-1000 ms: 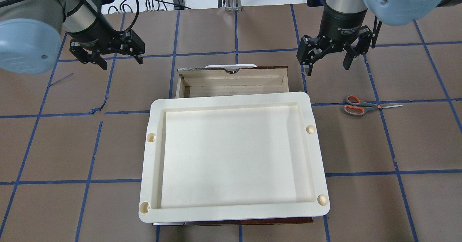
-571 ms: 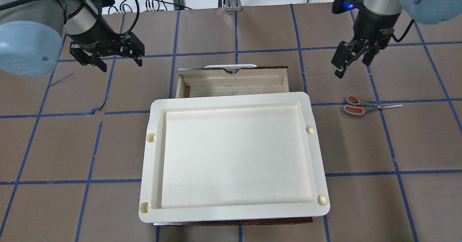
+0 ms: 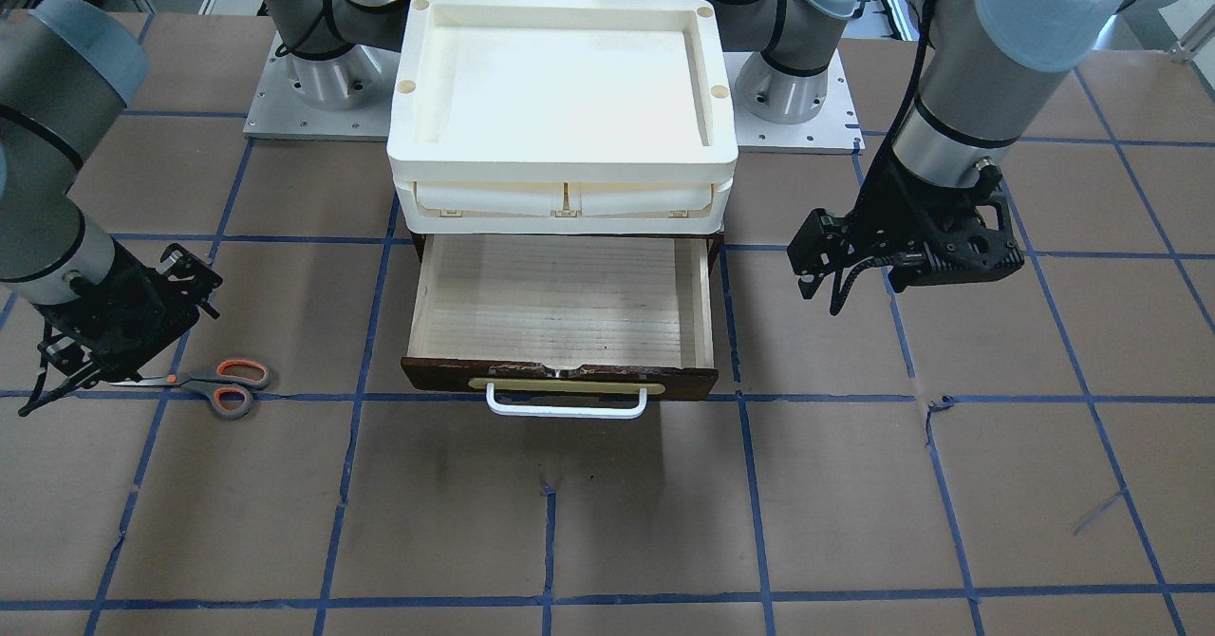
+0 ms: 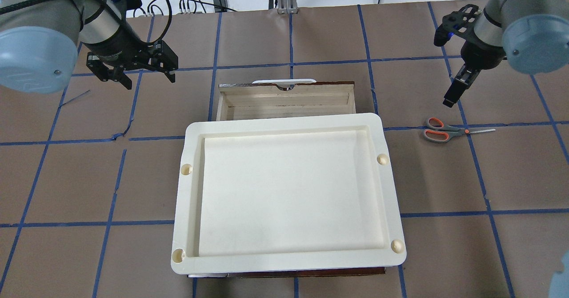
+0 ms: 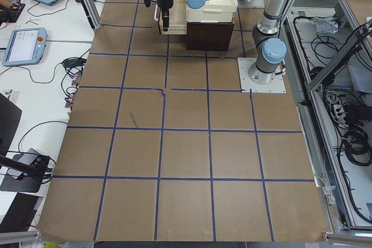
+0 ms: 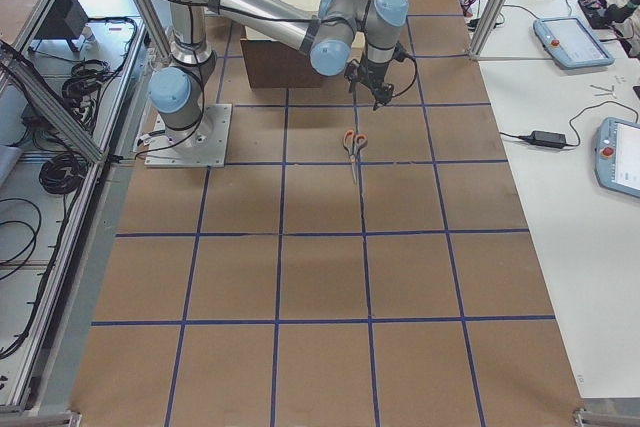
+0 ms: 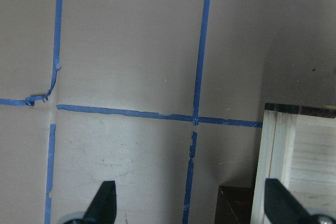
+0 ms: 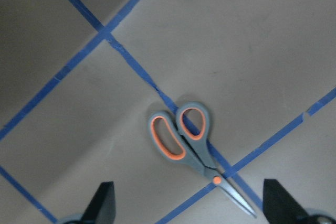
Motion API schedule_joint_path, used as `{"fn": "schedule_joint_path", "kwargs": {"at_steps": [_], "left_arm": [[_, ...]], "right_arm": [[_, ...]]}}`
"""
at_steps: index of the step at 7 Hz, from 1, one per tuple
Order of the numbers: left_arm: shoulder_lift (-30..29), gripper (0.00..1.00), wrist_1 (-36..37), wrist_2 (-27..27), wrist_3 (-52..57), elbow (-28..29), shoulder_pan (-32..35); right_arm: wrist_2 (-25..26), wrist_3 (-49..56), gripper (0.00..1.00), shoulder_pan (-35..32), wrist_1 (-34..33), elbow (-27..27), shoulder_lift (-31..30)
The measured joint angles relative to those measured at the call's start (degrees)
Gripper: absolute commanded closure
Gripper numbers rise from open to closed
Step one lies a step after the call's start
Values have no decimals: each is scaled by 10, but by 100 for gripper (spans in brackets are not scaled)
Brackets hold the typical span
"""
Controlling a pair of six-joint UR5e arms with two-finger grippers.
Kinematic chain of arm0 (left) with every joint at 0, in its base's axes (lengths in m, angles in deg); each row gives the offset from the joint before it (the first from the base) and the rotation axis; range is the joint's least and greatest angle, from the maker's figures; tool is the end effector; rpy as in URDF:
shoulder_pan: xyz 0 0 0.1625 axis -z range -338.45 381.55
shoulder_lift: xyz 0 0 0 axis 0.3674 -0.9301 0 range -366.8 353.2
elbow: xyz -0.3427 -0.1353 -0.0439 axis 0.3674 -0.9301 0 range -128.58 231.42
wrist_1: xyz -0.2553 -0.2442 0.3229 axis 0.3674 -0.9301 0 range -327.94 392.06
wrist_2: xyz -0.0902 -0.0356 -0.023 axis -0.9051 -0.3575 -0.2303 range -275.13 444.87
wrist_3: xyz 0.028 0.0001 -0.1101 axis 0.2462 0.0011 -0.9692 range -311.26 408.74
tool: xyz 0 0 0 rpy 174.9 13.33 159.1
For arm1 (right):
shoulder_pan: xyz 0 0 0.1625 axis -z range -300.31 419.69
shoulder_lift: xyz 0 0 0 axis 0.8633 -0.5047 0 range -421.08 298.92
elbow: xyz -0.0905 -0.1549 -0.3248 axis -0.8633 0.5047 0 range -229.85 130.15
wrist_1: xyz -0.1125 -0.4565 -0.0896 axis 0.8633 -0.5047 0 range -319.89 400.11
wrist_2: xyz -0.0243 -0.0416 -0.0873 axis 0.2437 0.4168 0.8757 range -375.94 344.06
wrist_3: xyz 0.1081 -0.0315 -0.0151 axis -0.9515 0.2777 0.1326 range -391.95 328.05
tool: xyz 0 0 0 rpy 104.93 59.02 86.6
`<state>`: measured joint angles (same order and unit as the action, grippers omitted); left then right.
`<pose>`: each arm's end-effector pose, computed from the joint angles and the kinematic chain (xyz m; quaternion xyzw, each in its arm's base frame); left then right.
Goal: Put scissors in drawer and close it
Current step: 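Lower the right gripper over the scissors handles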
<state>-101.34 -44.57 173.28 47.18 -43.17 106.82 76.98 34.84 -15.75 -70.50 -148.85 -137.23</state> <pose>-0.0871 -0.6002 0.3536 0.0544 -0.9977 0.0373 0.0128 -0.0294 -0.6202 0.2269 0.4404 -0.8972 -0.0314 0.0065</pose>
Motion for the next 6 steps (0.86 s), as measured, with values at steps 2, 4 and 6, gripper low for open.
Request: {"fn": "schedule_joint_path", "kwargs": {"at_steps": [2,4,6], "left_arm": [[-1,0,0,1,0,0,0],[-1,0,-2,1,0,-1,-1],[-1,0,-3,1,0,0,-1]], "right_arm": [[-7,135,1,15,-70,-42,15],[-51,268,1,51,-155,-100,37],[-57,362,2,71,-251,-145,63]]}}
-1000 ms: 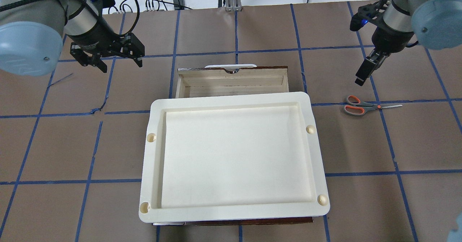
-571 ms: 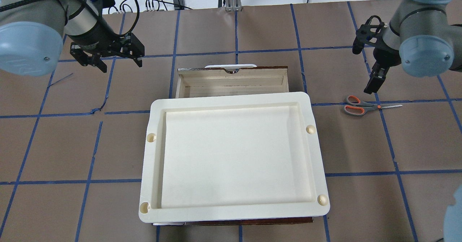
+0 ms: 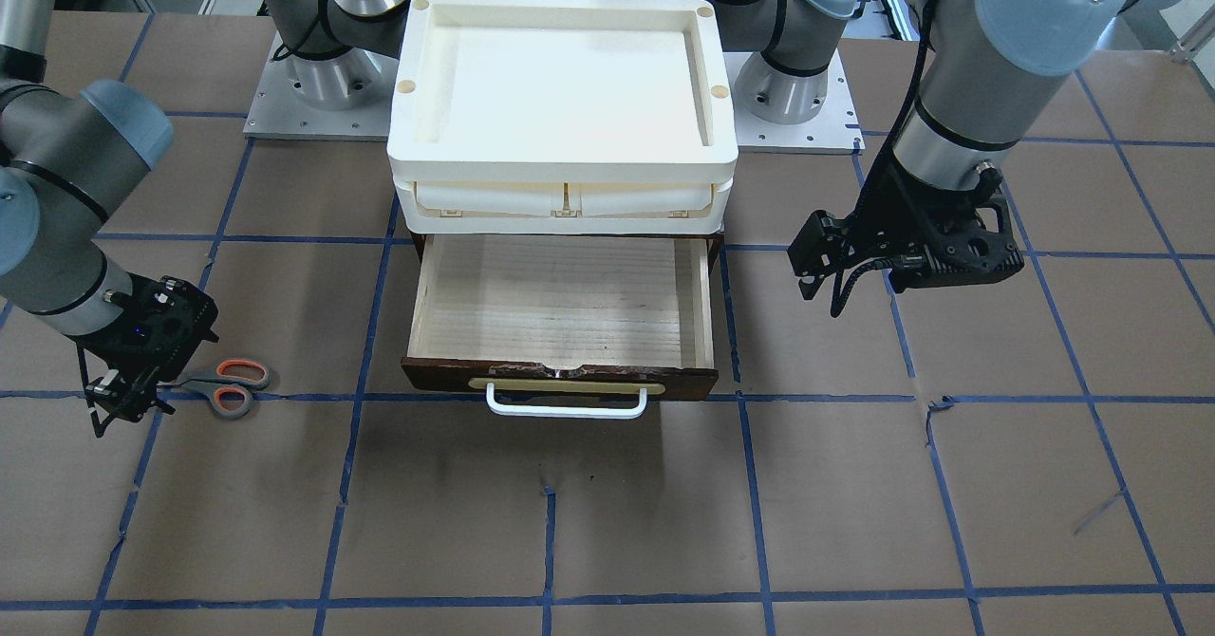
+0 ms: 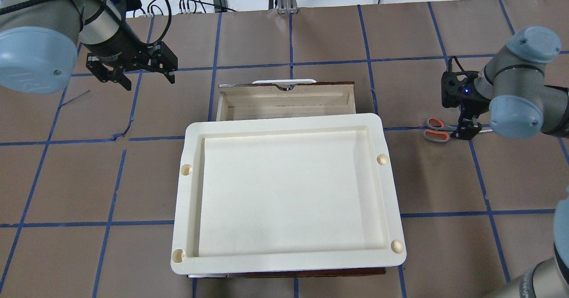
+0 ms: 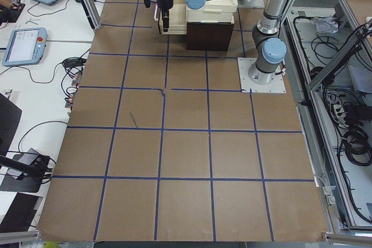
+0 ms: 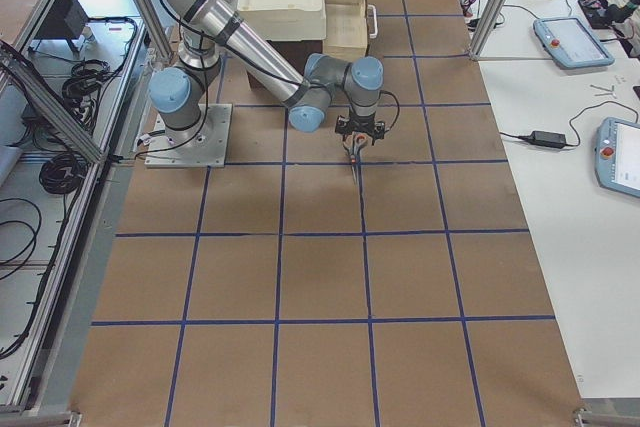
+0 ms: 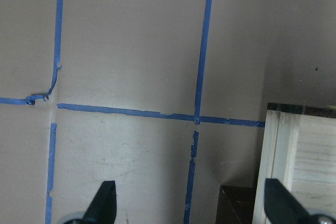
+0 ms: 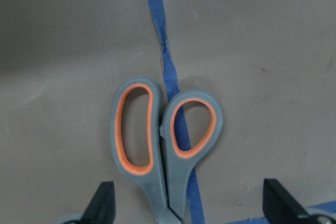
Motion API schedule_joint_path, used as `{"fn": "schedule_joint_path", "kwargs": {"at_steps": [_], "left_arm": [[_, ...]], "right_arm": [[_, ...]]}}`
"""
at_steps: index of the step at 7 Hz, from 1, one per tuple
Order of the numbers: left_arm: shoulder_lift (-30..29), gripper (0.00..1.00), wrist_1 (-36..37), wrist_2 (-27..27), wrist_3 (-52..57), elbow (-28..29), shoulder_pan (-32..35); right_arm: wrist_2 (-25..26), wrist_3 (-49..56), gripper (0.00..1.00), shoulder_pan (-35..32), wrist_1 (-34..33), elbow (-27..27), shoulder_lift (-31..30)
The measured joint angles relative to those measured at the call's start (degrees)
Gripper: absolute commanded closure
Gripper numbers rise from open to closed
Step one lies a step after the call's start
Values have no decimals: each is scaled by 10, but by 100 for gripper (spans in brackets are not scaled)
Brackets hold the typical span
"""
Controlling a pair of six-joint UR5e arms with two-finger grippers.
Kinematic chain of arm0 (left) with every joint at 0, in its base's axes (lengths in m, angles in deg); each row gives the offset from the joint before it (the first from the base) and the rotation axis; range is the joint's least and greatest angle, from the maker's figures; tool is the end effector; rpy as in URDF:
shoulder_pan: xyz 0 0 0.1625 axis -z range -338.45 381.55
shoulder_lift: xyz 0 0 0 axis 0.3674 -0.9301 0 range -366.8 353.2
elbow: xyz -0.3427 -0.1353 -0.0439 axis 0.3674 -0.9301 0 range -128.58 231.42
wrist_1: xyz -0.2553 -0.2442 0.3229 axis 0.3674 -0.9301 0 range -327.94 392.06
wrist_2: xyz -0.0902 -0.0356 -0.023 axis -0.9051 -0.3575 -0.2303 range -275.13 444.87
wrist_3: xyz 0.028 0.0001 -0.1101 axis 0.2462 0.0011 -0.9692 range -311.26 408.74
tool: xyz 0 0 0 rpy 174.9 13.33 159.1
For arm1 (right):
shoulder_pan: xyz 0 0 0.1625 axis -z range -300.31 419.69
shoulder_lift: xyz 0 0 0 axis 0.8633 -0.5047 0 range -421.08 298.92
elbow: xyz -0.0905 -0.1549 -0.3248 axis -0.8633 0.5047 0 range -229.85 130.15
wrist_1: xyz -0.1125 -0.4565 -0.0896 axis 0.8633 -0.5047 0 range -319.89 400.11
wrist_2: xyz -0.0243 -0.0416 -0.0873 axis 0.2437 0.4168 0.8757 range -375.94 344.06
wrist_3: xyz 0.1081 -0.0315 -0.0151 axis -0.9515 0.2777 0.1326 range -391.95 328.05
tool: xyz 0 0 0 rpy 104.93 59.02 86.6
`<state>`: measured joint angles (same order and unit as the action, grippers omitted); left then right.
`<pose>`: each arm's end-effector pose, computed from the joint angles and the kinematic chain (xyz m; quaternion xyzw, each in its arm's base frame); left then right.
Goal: Put scissors in drawer and close it
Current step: 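Lower the right gripper over the scissors handles, then close the right gripper on the scissors handles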
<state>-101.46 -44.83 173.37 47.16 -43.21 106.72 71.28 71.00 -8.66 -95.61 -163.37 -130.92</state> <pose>-0.0859 -0.6002 0.3514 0.0555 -0.9978 0.0336 0.0121 -0.0791 -0.5754 0.0834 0.6515 -0.7581 0.0297 0.0043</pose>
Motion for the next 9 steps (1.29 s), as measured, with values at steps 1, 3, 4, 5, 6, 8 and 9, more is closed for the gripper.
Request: {"fn": "schedule_joint_path", "kwargs": {"at_steps": [1,3,4,5,6,8,9], "left_arm": [[0,0,-1,0,0,0,0],[0,0,-7,0,-4,0,1],[0,0,-12,0,-5,0,2],[0,0,-13,-1,-4,1,2],[-1,0,-13,-1,-2,4,1],[-4,0,-16,-1,-2,12,-1],[-4,0,-18,-1,-2,14,-1]], "right_arm": [[4,35,6,3,-26,-7,13],[20,88,29,4,-49,-15,25],[23,109,61,4,-52,-21,26],[23,118,74,4,-54,-24,24],[21,122,80,4,-55,-23,21],[18,124,84,4,-54,-20,19],[17,122,86,4,-53,-13,17]]}}
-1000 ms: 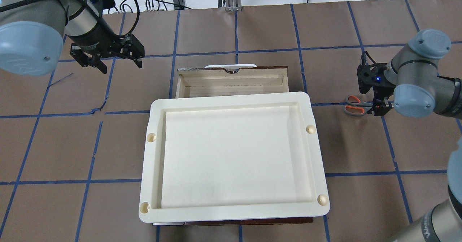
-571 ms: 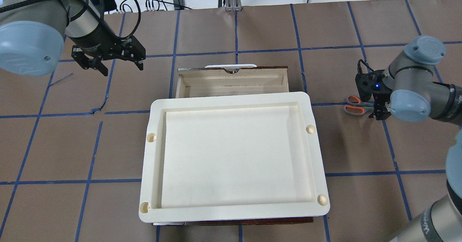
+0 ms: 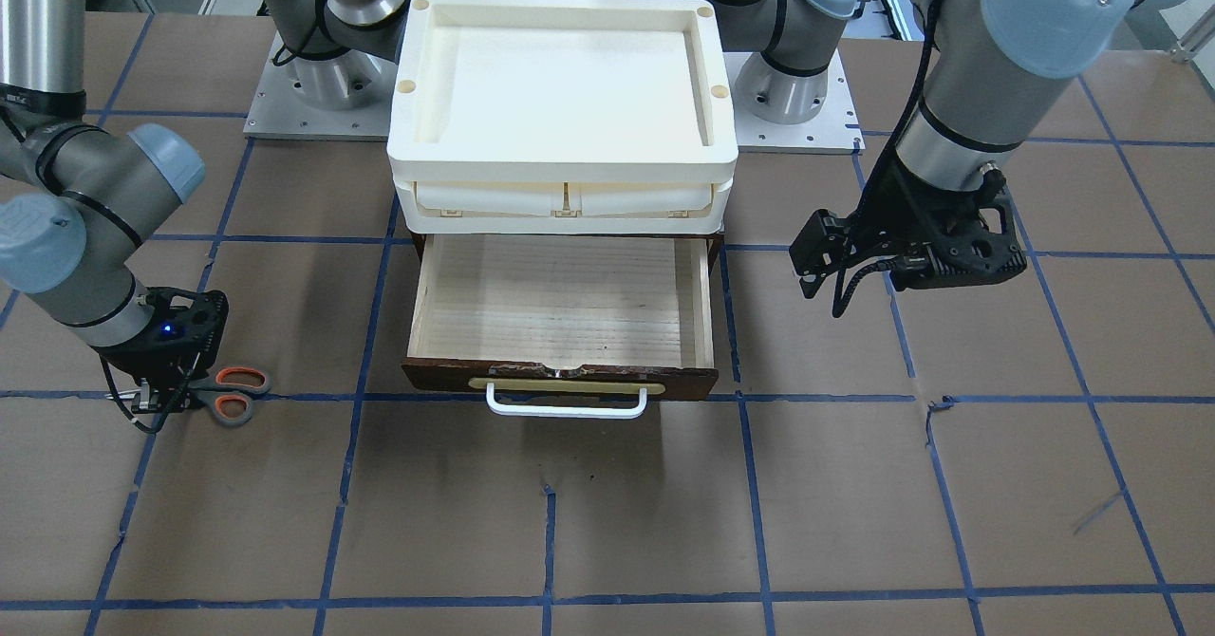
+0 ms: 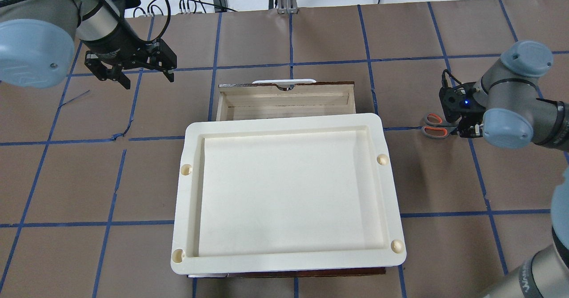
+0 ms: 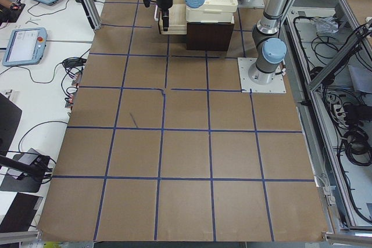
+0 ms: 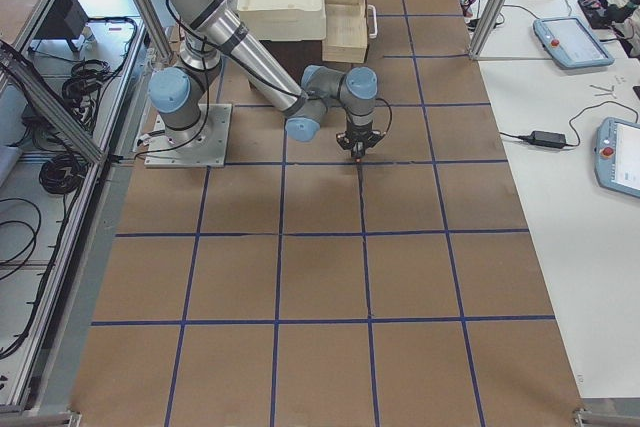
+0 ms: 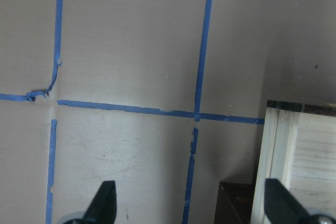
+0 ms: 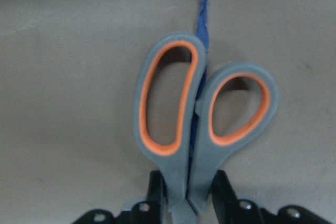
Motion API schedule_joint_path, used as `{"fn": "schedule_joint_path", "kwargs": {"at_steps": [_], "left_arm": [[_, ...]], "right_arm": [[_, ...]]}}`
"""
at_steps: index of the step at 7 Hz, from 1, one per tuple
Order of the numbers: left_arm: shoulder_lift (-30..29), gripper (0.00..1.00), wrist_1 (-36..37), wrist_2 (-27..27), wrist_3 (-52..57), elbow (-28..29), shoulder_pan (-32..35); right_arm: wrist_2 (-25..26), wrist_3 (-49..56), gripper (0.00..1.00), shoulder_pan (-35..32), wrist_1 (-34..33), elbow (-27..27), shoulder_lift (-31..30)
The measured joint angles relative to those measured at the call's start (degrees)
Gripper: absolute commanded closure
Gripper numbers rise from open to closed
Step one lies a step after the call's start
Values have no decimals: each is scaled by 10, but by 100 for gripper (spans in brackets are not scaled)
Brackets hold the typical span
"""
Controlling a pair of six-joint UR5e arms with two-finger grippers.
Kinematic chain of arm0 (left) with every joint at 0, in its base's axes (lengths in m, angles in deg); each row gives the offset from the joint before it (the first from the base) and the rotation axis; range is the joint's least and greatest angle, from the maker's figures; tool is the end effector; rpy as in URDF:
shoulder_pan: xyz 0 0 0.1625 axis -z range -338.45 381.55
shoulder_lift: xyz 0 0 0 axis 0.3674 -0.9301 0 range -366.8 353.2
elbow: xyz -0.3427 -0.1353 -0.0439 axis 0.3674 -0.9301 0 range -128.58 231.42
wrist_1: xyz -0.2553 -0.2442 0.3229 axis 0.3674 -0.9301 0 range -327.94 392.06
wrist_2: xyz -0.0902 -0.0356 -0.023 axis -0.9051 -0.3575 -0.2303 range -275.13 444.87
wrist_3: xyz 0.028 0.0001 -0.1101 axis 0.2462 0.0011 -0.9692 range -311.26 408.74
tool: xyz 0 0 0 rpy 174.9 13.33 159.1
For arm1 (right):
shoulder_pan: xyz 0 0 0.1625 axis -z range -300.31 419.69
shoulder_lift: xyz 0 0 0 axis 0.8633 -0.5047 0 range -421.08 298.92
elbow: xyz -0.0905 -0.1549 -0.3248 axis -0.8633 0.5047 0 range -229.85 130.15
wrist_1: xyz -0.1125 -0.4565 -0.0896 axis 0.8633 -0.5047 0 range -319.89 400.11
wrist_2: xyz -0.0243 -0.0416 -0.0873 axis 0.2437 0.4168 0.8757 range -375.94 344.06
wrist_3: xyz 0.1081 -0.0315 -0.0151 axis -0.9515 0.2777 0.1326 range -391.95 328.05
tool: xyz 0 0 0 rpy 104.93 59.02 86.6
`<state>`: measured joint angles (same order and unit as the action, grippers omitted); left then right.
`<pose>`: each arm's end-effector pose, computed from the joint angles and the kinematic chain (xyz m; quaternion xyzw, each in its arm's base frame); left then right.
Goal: Put scissors in drawer and close it
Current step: 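Close the right gripper on the scissors handles, then lift the scissors with the right gripper and carry them over the open drawer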
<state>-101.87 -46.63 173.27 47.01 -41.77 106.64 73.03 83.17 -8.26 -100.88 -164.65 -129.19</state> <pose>-0.0850 -0.6028 0.3580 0.0576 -0.9979 0.0269 0.0132 -0.0854 -0.5713 0.0665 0.7255 -0.6872 0.0221 0.0315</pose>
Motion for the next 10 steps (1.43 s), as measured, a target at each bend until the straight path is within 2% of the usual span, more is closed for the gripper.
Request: {"fn": "schedule_joint_path", "kwargs": {"at_steps": [2,4,6,8,10], "left_arm": [[0,0,-10,1,1,0,1],[1,0,-15,1,1,0,1],[1,0,-16,1,1,0,1],[1,0,-16,0,1,-1,1],[1,0,-15,0,1,-1,1]], "right_arm": [[-2,-17,90,-9,3,29,-19],[-3,-95,90,-57,29,50,-71],[-1,-255,90,-127,149,100,-112],[-4,-384,90,-202,279,197,-115],[-2,-496,89,-276,366,282,-103]]}}
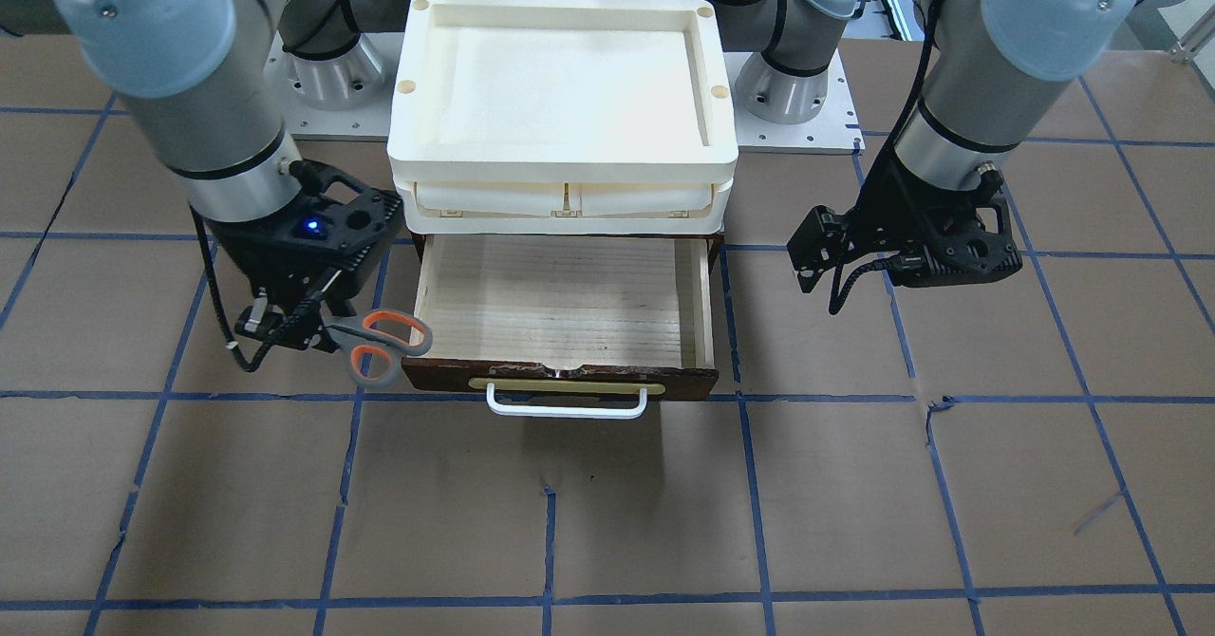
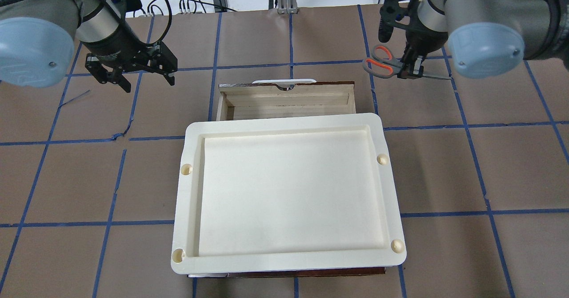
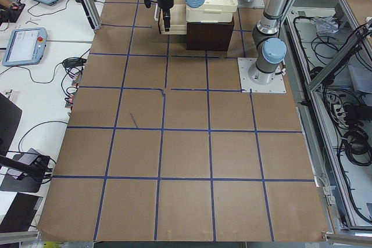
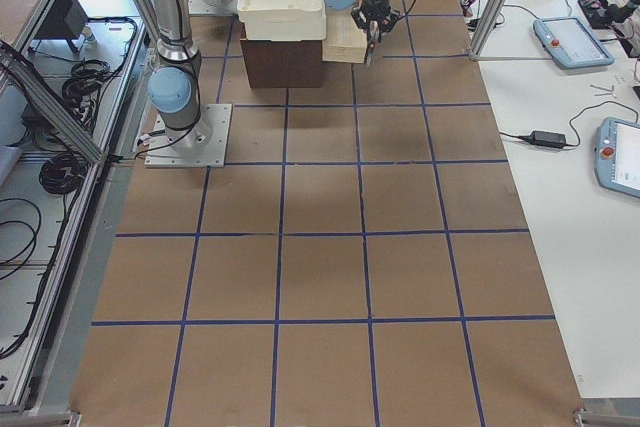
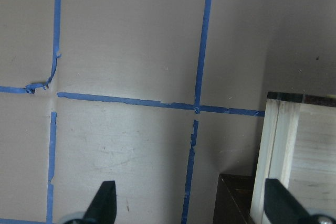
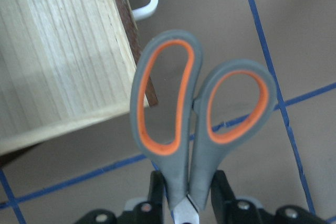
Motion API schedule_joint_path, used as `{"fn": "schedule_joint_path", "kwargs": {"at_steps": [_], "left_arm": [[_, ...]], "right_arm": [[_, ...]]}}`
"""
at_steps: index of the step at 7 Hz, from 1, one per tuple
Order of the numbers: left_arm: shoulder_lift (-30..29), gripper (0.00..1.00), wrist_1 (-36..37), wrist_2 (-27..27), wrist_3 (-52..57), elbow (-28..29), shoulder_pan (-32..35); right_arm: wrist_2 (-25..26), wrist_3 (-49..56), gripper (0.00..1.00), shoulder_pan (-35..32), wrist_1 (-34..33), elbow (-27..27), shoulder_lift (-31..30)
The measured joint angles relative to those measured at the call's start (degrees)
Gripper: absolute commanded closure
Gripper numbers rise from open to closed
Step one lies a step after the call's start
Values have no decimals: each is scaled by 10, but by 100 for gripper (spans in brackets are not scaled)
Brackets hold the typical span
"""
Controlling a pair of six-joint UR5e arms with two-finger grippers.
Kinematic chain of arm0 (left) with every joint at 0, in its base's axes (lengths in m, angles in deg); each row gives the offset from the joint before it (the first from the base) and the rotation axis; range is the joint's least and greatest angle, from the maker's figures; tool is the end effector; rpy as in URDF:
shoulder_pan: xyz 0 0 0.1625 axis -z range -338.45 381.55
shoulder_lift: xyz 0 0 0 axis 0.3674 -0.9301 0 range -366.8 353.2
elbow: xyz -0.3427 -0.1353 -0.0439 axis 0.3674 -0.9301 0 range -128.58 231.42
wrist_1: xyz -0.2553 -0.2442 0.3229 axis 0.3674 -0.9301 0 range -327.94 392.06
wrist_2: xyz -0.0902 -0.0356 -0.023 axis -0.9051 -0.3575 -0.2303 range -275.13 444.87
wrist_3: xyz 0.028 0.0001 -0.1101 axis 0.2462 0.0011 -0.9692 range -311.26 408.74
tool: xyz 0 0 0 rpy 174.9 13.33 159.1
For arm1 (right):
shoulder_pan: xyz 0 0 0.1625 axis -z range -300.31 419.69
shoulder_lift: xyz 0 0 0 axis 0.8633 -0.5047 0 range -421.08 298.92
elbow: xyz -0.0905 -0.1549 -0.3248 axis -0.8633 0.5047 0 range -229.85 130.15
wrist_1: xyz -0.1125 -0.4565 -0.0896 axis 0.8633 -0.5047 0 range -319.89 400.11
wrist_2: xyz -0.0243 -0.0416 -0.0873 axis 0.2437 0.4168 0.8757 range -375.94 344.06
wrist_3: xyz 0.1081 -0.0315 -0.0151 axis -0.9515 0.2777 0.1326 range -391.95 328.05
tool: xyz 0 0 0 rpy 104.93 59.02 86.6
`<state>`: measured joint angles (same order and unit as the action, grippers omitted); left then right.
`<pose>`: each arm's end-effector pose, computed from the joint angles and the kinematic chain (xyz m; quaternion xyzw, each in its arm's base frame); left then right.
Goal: Put scissors in drawer and close it
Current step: 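Lift the scissors with the right gripper and carry them over the open drawer, then lower the scissors into the drawer and open the right gripper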
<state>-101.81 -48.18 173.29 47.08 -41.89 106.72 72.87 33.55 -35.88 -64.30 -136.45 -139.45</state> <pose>-0.0861 -0.5991 0.3546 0.0565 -0.9982 0.0129 0.0134 0.1972 -0.6249 0.3579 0.5808 -0.8122 0.0518 0.0178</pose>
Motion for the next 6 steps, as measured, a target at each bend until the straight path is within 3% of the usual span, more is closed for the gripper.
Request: {"fn": "schedule_joint_path", "kwargs": {"at_steps": [3,6], "left_arm": [[0,0,3,0,0,-2,0],[0,0,7,-2,0,-6,0]], "right_arm": [[-2,-118,88,-128,18,33,43],[-3,-107,87,-163,17,60,86]]}}
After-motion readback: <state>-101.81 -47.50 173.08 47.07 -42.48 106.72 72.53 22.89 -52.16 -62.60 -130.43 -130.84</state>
